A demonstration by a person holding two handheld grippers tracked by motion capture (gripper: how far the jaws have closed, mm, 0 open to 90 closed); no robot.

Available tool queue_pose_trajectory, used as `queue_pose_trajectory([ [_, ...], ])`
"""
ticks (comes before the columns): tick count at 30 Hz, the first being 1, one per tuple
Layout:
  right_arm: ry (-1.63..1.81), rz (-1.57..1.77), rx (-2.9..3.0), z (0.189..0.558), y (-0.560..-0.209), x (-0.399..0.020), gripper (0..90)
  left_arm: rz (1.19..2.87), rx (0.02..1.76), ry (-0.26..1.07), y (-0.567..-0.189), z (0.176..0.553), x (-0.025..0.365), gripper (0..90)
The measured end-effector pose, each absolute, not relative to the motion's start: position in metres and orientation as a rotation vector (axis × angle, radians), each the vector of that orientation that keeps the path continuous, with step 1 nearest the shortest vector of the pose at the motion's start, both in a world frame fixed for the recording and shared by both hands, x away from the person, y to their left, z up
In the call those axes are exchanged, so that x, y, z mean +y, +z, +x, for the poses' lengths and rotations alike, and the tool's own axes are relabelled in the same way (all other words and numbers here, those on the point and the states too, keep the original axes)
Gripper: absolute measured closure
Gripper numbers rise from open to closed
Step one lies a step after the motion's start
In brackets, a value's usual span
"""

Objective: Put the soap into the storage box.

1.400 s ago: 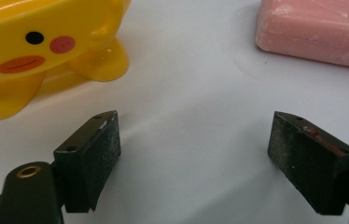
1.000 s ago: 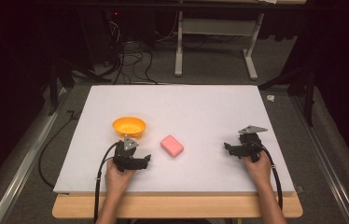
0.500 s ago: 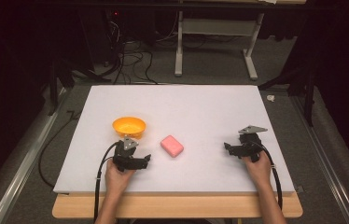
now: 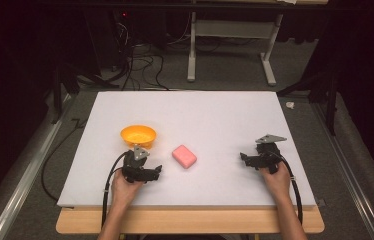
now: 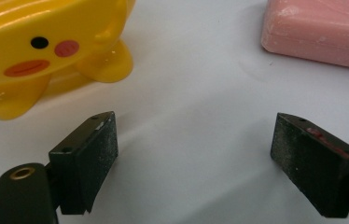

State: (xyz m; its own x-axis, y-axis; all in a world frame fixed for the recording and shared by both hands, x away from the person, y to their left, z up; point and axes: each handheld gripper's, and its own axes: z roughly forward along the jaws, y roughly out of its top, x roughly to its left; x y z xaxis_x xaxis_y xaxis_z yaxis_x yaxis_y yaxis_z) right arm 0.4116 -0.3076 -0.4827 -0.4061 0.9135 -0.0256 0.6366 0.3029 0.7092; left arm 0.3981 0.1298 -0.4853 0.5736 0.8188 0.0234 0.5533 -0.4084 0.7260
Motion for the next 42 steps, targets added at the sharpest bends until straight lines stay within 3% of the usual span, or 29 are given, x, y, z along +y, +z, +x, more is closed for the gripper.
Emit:
queue_pose_trajectory([
  [3, 0.874, 1.381, 2.149, 0.412, -0.483, -0.308, 20.0, 2.120, 1.080, 0.537, -0.483, 0.397, 0.127, 15.4],
  [19, 0.873, 1.381, 2.149, 0.412, -0.483, -0.308, 20.0, 2.076, 0.975, 0.480, -0.463, 0.389, 0.103, 14.5],
  [42, 0.873, 1.380, 2.149, 0.412, -0.483, -0.308, 20.0, 2.065, 0.957, 0.398, -0.462, 0.390, 0.084, 10.1],
])
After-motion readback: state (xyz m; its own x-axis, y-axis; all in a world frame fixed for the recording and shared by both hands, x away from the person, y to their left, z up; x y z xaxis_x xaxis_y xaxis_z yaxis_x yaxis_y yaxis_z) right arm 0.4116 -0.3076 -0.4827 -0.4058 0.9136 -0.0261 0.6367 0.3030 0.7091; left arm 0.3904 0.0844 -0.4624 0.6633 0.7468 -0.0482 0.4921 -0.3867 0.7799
